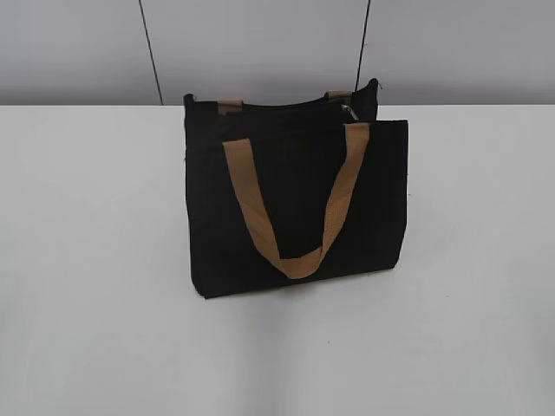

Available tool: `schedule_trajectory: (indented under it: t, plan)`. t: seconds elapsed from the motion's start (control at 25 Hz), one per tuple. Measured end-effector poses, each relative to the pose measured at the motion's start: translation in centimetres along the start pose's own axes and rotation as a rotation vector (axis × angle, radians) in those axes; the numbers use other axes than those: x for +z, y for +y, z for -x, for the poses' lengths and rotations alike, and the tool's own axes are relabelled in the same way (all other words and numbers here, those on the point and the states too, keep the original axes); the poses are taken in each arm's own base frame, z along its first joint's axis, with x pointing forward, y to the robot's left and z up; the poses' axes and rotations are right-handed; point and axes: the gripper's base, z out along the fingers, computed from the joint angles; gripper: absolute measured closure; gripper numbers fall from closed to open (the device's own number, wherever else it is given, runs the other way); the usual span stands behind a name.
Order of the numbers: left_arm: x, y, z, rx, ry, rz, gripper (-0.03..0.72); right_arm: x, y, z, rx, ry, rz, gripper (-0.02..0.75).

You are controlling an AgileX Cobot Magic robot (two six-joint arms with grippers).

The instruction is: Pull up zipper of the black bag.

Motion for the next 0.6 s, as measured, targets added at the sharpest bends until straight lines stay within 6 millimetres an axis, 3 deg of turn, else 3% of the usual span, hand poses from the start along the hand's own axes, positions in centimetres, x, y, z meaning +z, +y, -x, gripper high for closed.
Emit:
schedule_trajectory:
  t: [0.6]
  plan:
    - [-0.11,-0.20,-0.07,-0.085,-0.016,0.177,0.270,0.00,0.00,0.00,0.006,0.001,-0.011,0.379]
